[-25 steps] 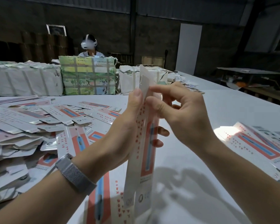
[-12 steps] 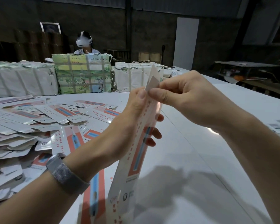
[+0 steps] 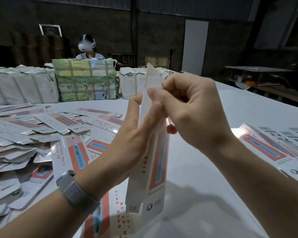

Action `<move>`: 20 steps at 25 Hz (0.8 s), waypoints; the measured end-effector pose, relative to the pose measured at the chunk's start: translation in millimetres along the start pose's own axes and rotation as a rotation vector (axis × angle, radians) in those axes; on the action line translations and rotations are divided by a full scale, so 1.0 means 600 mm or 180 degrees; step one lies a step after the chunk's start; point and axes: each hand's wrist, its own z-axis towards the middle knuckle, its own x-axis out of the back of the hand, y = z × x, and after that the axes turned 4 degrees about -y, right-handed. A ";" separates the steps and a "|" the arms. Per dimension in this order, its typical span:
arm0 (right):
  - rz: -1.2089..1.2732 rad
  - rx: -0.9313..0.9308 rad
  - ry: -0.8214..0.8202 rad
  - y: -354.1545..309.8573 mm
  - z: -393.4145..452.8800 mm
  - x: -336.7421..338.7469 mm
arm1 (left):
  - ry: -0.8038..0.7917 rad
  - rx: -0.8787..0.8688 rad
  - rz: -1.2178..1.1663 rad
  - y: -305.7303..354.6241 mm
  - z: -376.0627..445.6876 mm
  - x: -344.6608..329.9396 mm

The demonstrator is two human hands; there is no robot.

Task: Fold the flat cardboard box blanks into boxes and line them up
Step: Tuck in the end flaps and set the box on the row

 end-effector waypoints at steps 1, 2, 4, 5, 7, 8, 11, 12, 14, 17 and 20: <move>0.0168 -0.0013 0.0005 -0.001 -0.002 -0.004 | -0.0027 -0.0014 -0.0004 -0.002 -0.001 0.003; 0.0366 -0.0009 0.0046 -0.001 -0.003 -0.006 | -0.0071 -0.0021 -0.0066 -0.004 -0.002 0.006; 0.0495 0.0093 0.0373 0.002 -0.004 -0.009 | -0.0064 -0.0036 -0.0209 -0.001 -0.003 0.010; 0.0471 0.0144 0.0541 0.007 -0.006 -0.012 | -0.0006 -0.0058 -0.0289 0.002 -0.003 0.009; 0.0636 0.0030 0.0576 0.017 -0.015 -0.027 | 0.0110 -0.0092 -0.0610 0.002 0.000 0.009; 0.0787 -0.0104 0.0452 0.022 -0.021 -0.038 | 0.0176 -0.0077 -0.0816 0.002 0.001 0.008; 0.1344 -0.0432 0.0273 0.033 -0.037 -0.065 | 0.0265 0.0084 -0.1265 0.003 0.005 0.003; 0.1563 -0.0524 0.0265 0.032 -0.040 -0.071 | 0.0288 0.0057 -0.1384 0.004 0.004 -0.001; 0.1829 -0.0698 0.0281 0.029 -0.045 -0.073 | 0.0491 -0.0042 -0.1183 0.001 0.001 -0.008; 0.1869 -0.0717 0.0345 0.023 -0.043 -0.068 | 0.1060 -0.0317 -0.0182 -0.009 0.001 -0.005; 0.1834 -0.0546 0.0312 0.013 -0.040 -0.060 | 0.1068 -0.0788 0.0176 -0.007 0.004 -0.003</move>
